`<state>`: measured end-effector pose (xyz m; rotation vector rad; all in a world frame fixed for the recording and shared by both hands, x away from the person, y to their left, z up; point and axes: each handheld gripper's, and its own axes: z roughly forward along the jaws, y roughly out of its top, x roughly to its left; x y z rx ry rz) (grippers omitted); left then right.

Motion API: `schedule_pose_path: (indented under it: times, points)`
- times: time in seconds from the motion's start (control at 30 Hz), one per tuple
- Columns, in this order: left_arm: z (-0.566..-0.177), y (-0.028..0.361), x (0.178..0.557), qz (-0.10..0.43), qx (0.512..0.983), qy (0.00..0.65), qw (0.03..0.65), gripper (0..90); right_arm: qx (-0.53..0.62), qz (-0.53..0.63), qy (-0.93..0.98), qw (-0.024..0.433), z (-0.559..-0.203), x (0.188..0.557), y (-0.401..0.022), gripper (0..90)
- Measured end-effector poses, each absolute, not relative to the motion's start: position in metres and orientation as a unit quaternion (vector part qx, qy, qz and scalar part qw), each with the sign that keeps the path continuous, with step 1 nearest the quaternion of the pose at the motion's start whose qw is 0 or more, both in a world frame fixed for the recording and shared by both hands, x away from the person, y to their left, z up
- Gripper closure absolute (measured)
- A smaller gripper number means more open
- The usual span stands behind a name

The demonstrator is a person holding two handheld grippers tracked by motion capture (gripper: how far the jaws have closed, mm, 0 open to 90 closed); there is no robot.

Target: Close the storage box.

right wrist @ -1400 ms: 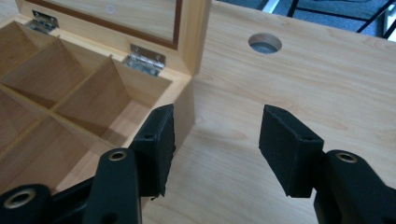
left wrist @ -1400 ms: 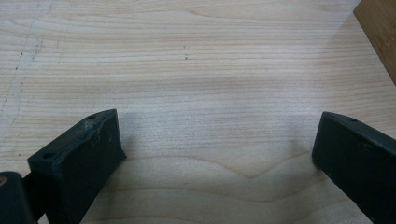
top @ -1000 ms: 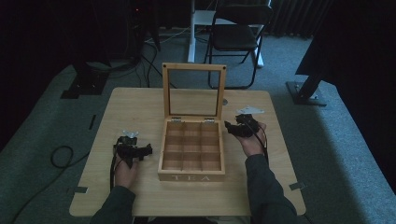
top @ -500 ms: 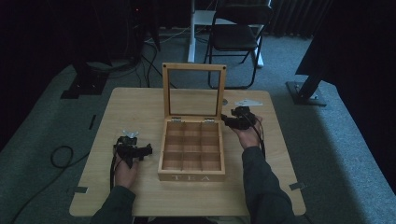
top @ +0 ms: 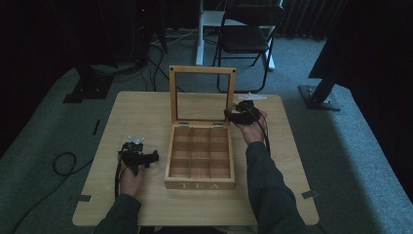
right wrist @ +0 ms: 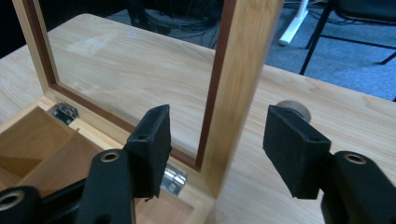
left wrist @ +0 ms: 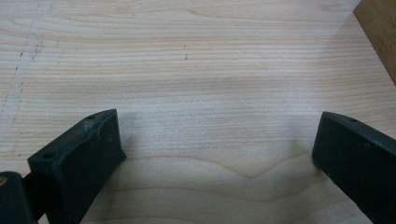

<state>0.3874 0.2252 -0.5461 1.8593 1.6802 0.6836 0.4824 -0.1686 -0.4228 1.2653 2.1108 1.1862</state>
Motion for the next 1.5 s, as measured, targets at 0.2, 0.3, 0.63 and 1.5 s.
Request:
schedule_pose_path:
  times: [0.2, 0.3, 0.63, 1.5]
  points:
    - [-0.546, 0.225, 0.387, 0.253, 0.689, 0.623, 0.269, 1.6, 0.458, 0.427, 0.753, 0.201, -0.417, 0.497, -0.164, 36.7]
    - [-0.546, 0.225, 0.387, 0.253, 0.69, 0.623, 0.269, 1.6, 0.461, 0.432, 0.749, 0.2, -0.414, 0.502, -0.165, 36.9]
    - [-0.546, 0.225, 0.387, 0.254, 0.69, 0.623, 0.269, 1.6, 0.448, 0.434, 0.756, 0.199, -0.413, 0.514, -0.159, 36.9]
    - [-0.546, 0.225, 0.387, 0.253, 0.69, 0.623, 0.268, 1.6, 0.432, 0.468, 0.742, 0.209, -0.398, 0.494, -0.157, 43.2]
